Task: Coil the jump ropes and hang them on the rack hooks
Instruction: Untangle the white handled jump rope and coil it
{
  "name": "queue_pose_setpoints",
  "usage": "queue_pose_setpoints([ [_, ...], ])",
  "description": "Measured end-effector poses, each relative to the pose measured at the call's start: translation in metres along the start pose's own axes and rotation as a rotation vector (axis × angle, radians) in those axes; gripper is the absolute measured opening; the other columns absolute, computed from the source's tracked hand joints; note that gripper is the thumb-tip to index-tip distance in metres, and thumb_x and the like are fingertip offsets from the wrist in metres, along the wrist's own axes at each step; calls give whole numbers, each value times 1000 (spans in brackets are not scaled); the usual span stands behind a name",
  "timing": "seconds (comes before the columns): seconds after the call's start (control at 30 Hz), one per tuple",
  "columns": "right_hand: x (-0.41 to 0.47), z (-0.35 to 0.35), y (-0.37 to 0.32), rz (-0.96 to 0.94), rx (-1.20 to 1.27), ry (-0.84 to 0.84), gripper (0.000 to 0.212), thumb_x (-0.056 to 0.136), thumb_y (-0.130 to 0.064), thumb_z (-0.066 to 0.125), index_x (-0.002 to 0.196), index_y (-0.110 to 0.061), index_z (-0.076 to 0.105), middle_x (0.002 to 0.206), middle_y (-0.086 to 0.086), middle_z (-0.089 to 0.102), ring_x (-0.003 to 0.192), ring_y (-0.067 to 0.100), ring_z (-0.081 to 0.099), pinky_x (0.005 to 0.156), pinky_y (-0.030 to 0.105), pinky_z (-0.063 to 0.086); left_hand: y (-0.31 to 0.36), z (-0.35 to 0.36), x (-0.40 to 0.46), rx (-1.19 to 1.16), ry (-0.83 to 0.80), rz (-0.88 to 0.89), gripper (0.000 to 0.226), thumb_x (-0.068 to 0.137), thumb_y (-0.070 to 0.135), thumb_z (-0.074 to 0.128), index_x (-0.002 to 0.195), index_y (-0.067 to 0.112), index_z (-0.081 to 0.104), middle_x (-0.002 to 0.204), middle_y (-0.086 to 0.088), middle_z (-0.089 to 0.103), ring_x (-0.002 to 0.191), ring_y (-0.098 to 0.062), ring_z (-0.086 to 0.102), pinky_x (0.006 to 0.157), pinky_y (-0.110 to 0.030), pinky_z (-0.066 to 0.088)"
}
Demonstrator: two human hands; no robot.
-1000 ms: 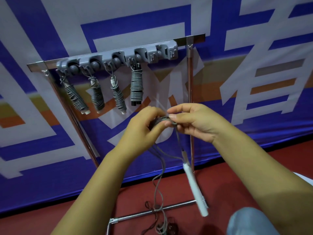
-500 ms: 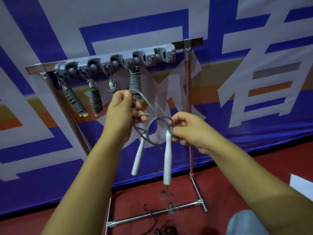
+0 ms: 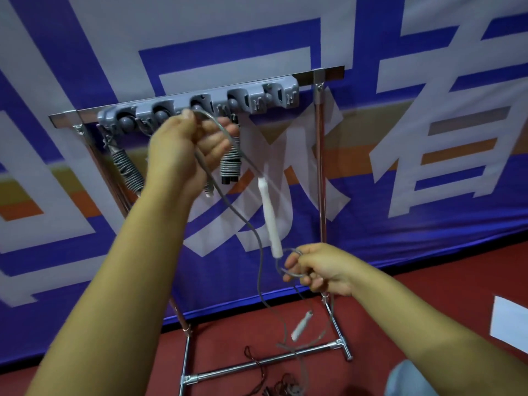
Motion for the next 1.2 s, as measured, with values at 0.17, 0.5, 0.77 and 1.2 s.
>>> queue_pose_setpoints([
  [0.17,-3,-28,-7,-133,-21,142,27,85,11,38,78,-10,55,61,10,66,36,9,37,36,16,23,12,-31,21,-359,94,1,26,103,18,37,94,2,56,69,-9,67,71,-20,72,62,-31,58],
  [0.5,-38,-29,-92,-570,-105,223,35,85,4,42,64,-12,65,64,-1,58,64,10,50,61,21,43,-48,-48,-1,-180,19,-255,32,100,20,38,70,13,45,77,-12,73,80,-21,72,78,-33,53],
  [0.77,-45,-11,-108,-636,-375,179,39,90,2,43,81,-23,72,52,-9,51,47,3,42,50,19,40,-60,-25,-23,146,-325,-265,16,96,20,46,84,14,56,109,-3,71,69,-9,64,57,-19,49],
  [1.2,-46,-5,-124,-762,-586,220,21,81,-10,68,91,-24,57,79,-4,54,63,8,47,64,27,42,-98,12,-59,319,-631,-426,41,92,43,43,88,5,57,56,-2,43,36,-5,27,41,-18,33],
])
Point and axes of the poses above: each hand's wrist, its own x-axis towards the middle knuckle, its own z-axis out of the palm, y = z × x, the point moved 6 cm from there along x, towards the middle knuckle
